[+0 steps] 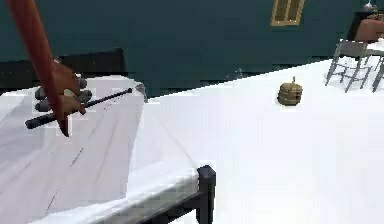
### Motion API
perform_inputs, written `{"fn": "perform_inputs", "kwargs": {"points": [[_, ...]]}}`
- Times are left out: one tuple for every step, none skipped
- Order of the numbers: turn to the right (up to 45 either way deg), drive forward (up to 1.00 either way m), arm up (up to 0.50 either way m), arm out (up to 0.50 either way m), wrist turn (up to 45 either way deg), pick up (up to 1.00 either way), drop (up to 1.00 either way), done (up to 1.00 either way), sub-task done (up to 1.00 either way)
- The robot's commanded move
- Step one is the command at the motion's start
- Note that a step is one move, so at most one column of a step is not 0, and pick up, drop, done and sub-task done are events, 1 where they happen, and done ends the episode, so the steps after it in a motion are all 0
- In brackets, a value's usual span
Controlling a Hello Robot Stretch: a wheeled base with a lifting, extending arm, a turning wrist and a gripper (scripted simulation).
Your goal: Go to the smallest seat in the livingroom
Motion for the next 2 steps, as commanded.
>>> {"fn": "perform_inputs", "kwargs": {"points": [[45.0, 0.0, 0.0, 0.0, 0.0, 0.0, 0.0, 0.0, 0.0], [12.0, 0.0, 0.0, 0.0, 0.0, 0.0, 0.0, 0.0, 0.0]]}}
